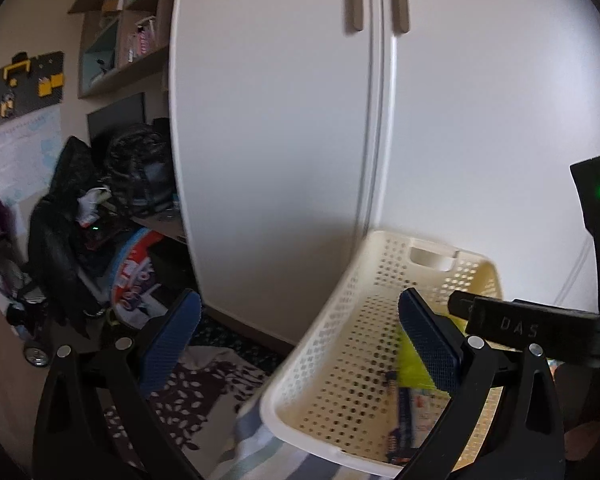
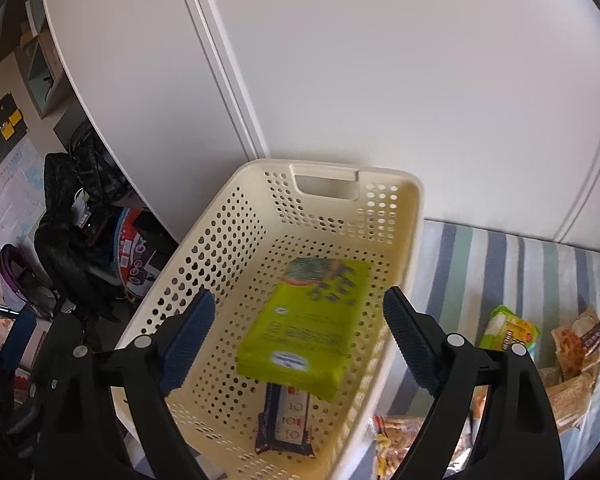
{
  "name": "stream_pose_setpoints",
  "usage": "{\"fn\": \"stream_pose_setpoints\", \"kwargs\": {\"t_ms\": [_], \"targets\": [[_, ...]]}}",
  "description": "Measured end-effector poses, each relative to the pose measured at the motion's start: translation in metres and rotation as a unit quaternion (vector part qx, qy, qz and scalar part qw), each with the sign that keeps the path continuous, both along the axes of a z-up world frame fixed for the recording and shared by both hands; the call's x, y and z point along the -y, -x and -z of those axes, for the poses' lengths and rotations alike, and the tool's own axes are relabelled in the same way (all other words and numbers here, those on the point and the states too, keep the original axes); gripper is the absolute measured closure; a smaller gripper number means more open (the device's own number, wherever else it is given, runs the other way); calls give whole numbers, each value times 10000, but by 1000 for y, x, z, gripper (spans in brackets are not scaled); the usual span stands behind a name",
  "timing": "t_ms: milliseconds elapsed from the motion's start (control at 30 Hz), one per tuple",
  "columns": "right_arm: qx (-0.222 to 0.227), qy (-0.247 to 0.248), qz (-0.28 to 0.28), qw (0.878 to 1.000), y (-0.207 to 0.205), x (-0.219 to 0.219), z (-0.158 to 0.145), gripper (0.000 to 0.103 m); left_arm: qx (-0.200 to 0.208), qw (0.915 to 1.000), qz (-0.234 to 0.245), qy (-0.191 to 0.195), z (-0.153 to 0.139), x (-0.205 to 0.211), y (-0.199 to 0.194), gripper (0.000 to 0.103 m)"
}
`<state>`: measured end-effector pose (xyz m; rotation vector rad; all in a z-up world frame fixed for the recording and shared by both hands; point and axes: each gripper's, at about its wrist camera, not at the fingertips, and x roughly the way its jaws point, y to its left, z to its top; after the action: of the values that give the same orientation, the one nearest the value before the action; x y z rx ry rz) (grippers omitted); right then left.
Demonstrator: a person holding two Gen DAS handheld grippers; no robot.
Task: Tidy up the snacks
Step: 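Carry the green seaweed bag with the right gripper and drop it into the basket, then move the right gripper to the tan paper bag and close on it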
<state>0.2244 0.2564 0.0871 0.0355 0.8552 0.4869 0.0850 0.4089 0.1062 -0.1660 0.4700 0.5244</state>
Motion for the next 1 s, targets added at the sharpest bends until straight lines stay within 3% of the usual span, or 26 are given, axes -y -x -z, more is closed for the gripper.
{"fn": "stream_pose_setpoints", "kwargs": {"t_ms": [400, 800, 1000], "targets": [[217, 97, 557, 9982, 11, 69, -16, 16, 191, 9973, 683, 195, 0, 20, 0, 3], [-19, 193, 1126, 9935, 35, 140, -1, 14, 222, 9914, 1222, 412, -1, 41, -1, 3], [-360, 122, 1423, 9891, 47, 180, 10, 11, 284, 9863, 1502, 617, -3, 46, 0, 3]]}}
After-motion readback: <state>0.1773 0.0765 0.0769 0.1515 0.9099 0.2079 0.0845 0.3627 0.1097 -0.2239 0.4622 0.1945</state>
